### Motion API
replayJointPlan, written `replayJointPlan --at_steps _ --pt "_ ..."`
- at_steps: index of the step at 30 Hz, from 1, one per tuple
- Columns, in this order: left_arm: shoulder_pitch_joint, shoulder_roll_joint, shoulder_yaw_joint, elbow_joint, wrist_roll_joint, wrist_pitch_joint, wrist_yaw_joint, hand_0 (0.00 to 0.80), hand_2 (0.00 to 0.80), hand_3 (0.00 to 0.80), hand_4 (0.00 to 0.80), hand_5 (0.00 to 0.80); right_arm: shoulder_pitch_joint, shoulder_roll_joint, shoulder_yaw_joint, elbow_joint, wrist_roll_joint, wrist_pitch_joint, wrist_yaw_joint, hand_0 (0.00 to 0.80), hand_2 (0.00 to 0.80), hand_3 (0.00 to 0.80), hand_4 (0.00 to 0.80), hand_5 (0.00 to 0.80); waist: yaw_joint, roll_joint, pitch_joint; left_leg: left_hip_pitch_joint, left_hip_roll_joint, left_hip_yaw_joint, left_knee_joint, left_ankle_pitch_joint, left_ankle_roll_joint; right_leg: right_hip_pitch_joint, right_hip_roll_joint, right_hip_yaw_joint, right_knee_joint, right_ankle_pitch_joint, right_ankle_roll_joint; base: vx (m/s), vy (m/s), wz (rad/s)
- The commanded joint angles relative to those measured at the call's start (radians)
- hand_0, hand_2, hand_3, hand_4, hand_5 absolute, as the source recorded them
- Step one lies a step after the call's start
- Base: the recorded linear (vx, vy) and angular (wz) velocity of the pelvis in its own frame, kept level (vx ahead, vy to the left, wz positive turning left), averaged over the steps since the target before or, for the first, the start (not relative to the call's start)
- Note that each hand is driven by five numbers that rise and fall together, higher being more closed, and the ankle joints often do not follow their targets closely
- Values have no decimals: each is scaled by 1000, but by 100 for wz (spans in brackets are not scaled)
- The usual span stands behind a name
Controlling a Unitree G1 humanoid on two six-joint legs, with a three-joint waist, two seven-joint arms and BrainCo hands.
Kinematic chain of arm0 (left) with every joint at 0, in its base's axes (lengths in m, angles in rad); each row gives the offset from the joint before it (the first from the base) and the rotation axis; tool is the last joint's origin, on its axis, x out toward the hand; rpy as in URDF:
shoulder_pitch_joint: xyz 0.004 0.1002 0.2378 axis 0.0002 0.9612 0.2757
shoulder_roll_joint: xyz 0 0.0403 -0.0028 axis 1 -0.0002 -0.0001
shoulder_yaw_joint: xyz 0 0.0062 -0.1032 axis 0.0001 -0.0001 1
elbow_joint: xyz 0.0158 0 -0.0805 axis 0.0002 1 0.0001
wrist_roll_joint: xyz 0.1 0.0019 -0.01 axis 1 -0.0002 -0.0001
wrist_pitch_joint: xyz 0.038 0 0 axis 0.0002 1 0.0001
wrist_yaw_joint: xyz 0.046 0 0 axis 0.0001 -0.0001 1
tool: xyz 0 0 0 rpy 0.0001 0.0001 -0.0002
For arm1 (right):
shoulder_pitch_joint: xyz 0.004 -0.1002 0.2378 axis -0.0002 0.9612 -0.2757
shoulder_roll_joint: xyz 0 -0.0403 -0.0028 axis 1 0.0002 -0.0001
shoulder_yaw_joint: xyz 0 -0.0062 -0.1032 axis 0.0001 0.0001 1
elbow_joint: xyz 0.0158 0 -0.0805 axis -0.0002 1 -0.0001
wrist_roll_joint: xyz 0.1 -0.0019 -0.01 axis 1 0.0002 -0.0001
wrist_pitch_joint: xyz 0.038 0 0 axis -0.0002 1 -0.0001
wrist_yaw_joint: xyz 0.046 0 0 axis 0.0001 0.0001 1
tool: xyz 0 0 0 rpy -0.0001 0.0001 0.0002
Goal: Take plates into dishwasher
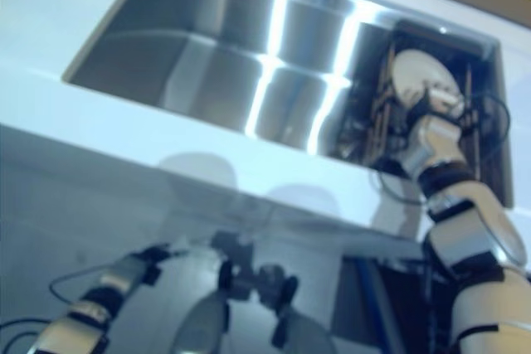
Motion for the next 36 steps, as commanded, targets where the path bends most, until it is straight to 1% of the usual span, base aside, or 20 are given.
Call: replayJointPlan --at_steps 1,7,18,22,26,27,29,32,33,35,36 --pt "-19 6 -82 2 47 -14 19 0 0 0 0 0 -112 -72 46 18 4 3 -46 0 0 0 0 0 19 42 -13 5 32 53 46 -59 -6 -49 40 16 166 -153 -10 9 -39 -1" --pt "-19 10 -81 0 41 -15 18 0 0 0 0 0 -111 -77 49 23 10 -3 -52 0 0 0 0 0 20 50 -6 -11 37 47 66 -60 -9 -59 38 12 184 -162 -15 1 -6 0" --pt "-18 -4 -84 2 18 -12 31 0 0 0 0 0 -126 -82 46 67 9 -4 -64 0 0 0 0 0 19 77 7 -32 40 40 97 -59 -16 -66 28 11 196 -165 -17 -3 -2 2" --pt "-20 -3 -79 7 11 -14 29 0 0 0 0 0 -134 -88 49 78 12 -16 -76 0 0 0 0 0 17 86 8 -43 42 40 105 -58 -18 -77 24 11 207 -168 -19 0 0 0" --pt "-21 -2 -77 12 5 -22 27 0 0 0 0 0 -147 -95 51 79 18 -7 -74 0 0 0 0 0 15 91 11 -53 43 41 112 -58 -18 -94 19 11 223 -173 -21 0 0 0" --pt "-22 0 -76 11 2 -21 25 0 0 0 0 0 -148 -95 51 78 18 -5 -75 56 56 56 56 56 14 92 12 -56 44 42 114 -58 -18 -99 19 12 228 -174 -21 0 0 0" --pt "-24 2 -75 11 -2 -21 22 0 0 0 0 0 -151 -98 50 82 17 -5 -78 53 53 53 53 53 13 94 14 -61 45 43 118 -58 -18 -107 17 12 235 -176 -22 0 0 0" --pt "-23 7 -71 12 -7 -25 19 0 0 0 0 0 -150 -103 49 85 22 -5 -86 82 82 82 82 82 11 95 14 -65 50 46 120 -58 -19 -115 16 11 242 -178 -22 0 0 0" --pt "-23 6 -71 11 -8 -24 20 0 0 0 0 0 -150 -102 48 87 25 -4 -91 135 135 135 135 135 11 95 14 -67 50 46 120 -57 -19 -117 16 13 244 -179 -22 0 0 0" --pt "-25 7 -70 14 -10 -26 19 0 0 0 0 0 -152 -103 47 91 31 -7 -98 179 179 179 179 179 10 95 14 -71 51 48 124 -58 -20 -121 15 13 248 -180 -22 0 0 0" --pt "-24 5 -70 17 -12 -28 21 0 0 0 0 0 -155 -105 44 93 29 -9 -97 298 298 298 298 298 10 95 14 -72 52 48 123 -58 -20 -124 15 14 251 -181 -22 0 0 0"
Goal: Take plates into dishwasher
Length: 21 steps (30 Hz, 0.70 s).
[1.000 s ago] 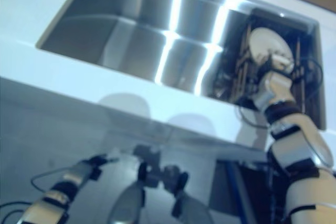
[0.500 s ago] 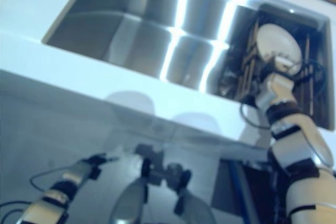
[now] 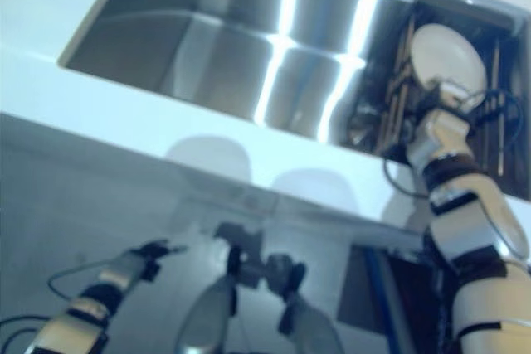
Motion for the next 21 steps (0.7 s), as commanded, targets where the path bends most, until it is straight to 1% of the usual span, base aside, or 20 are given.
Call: replayJointPlan --at_steps 1,2,5,7,9,10,11,21 --pt "-4 -2 -70 19 -10 -26 10 0 0 0 0 0 -117 -106 45 15 9 1 -60 389 389 389 389 389 3 44 -25 -22 44 47 79 -56 -18 -94 14 18 237 -187 -12 0 0 0" --pt "-4 -1 -69 19 -10 -26 9 0 0 0 0 0 -119 -108 45 14 11 1 -62 424 424 424 424 424 3 44 -25 -23 45 47 80 -56 -18 -95 13 18 238 -187 -12 0 0 0" --pt "-3 3 -68 15 -15 -24 7 0 0 0 0 0 -123 -117 44 3 10 5 -70 562 562 562 562 562 1 45 -23 -27 47 48 85 -56 -18 -102 12 18 248 -189 -12 0 0 0" --pt "-1 4 -66 15 -17 -25 7 0 0 0 0 0 -125 -122 45 0 12 5 -75 681 681 681 681 681 0 44 -23 -28 47 49 86 -57 -18 -105 11 19 251 -191 -12 0 0 0" --pt "4 6 -63 13 -18 -27 7 0 0 0 0 0 -127 -130 44 -7 7 5 -71 759 759 759 759 759 -1 43 -23 -29 48 52 87 -57 -18 -107 10 20 253 -191 -12 0 0 0" --pt "5 5 -63 13 -20 -28 8 0 0 0 0 0 -127 -132 47 -9 5 2 -72 784 784 784 784 784 -2 43 -23 -29 48 52 86 -56 -18 -108 11 20 253 -192 -12 0 0 0" --pt "7 4 -62 13 -19 -30 8 0 0 0 0 0 -125 -135 47 -11 2 -1 -74 800 800 800 800 800 -2 43 -24 -30 49 52 86 -56 -18 -108 10 20 254 -192 -12 0 0 0" --pt "22 5 -59 11 -24 -38 6 0 0 0 0 0 -116 -152 44 -41 -14 1 -82 800 800 800 800 800 -7 41 -29 -20 47 57 77 -57 -17 -106 8 24 255 -195 -10 0 3 0"
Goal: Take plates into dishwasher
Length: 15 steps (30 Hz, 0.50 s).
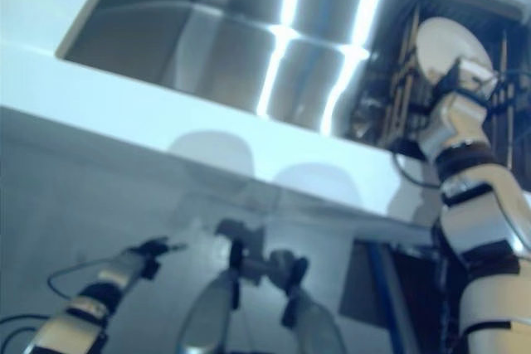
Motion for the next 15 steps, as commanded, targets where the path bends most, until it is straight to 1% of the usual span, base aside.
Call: replayJointPlan --at_steps 1,7,15 --pt "24 1 -59 12 -17 -21 5 0 0 0 0 0 -61 -105 44 -39 -18 6 -34 800 800 800 800 800 -6 27 -37 16 38 53 53 -58 -19 -66 8 24 218 -191 -3 0 0 0" --pt "33 4 -54 9 -13 -30 -6 0 0 0 0 0 -61 -114 48 -62 -32 4 -36 800 800 800 800 800 -8 24 -41 22 37 57 50 -60 -17 -64 9 28 217 -190 -2 -1 6 0" --pt "46 0 -51 4 -12 -36 -11 0 0 0 0 0 -49 -125 46 -102 -40 -34 -96 800 800 800 800 800 -13 13 -58 48 28 65 30 -64 -13 -43 14 36 192 -183 3 -10 39 -1"
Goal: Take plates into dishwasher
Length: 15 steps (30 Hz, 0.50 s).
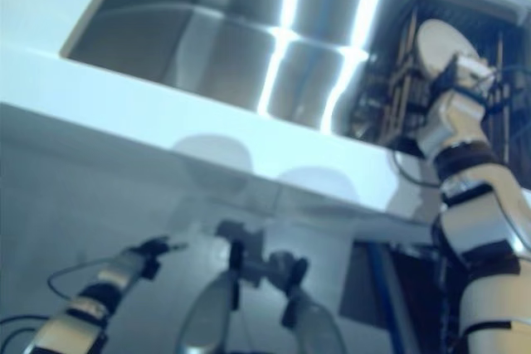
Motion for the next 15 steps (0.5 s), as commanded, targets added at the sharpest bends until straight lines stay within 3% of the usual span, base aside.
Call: replayJointPlan --at_steps 1,8,15 --pt "48 -2 -50 3 -8 -21 -7 0 0 0 0 0 -43 -120 40 -65 -16 -22 -80 800 800 800 800 800 -10 11 -61 45 26 64 29 -66 -14 -43 16 36 183 -182 5 -6 55 -6" --pt "90 -17 -34 -11 7 -24 6 0 0 0 0 0 30 -140 -51 -169 145 -86 -125 800 800 800 800 800 -18 -8 -95 98 14 71 2 -77 -10 12 21 45 141 -175 13 17 56 -7" --pt "135 -26 -22 -8 28 -57 -1 0 0 0 0 0 102 -149 -135 -235 162 -145 -155 800 800 800 800 800 -21 -11 -134 140 -4 74 -12 -90 -1 54 19 50 112 -165 21 27 70 -3"
